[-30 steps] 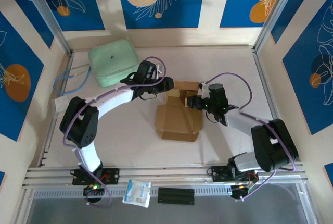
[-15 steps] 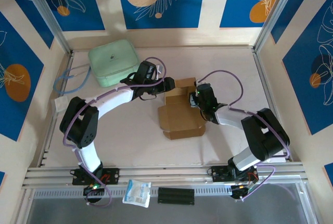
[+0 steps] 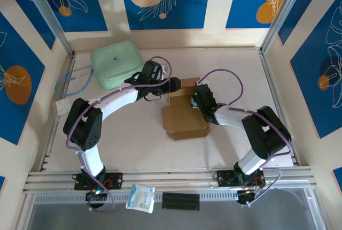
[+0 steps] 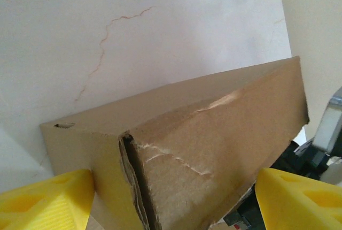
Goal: Fold the paper box
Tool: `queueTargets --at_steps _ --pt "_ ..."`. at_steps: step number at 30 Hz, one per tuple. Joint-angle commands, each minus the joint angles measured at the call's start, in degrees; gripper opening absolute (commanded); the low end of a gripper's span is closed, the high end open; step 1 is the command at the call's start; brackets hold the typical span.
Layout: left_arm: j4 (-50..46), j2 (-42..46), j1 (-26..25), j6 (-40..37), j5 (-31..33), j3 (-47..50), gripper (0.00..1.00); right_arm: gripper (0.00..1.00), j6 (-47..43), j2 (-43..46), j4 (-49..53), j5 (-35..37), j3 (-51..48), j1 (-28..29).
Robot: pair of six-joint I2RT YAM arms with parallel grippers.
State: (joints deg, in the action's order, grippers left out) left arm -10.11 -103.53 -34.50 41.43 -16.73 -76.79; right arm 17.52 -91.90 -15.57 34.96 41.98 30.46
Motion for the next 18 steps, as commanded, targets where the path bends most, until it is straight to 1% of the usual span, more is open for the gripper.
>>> queueTargets --at_steps 1,4,5,8,12,16,18 --pt "-0.78 -2.02 -0.04 -1.26 -0.82 -1.47 0.76 0.0 -0.64 -1.7 1.96 -3.04 1.02 0.54" --pt "-0.74 -2.04 0.02 -1.18 -0.91 -1.3 0.74 0.07 0.04 -0.9 3.61 -5.91 2.13 0.33" --pt "-0.87 -1.88 -0.04 -1.25 -0.79 -1.26 0.74 0.12 0.14 -0.05 4.11 -6.32 2.15 0.33" --pt "-1.29 -1.43 0.02 -1.44 -0.06 -1.16 0.74 0.19 0.15 3.04 3.66 -6.5 0.24 0.23" --pt "-1.63 -1.06 0.04 -1.77 0.44 -1.25 0.77 0.28 0.21 7.35 3.36 -6.02 -3.01 -1.03" --pt "-1.84 -0.8 0.09 -1.96 0.36 -1.43 0.79 0.36 -0.02 10.77 4.32 -7.57 -5.23 -2.72" --pt "-1.75 -0.58 0.11 -1.88 0.22 -1.43 0.8 0.41 -0.85 11.9 3.9 -9.1 -6.17 -3.14"
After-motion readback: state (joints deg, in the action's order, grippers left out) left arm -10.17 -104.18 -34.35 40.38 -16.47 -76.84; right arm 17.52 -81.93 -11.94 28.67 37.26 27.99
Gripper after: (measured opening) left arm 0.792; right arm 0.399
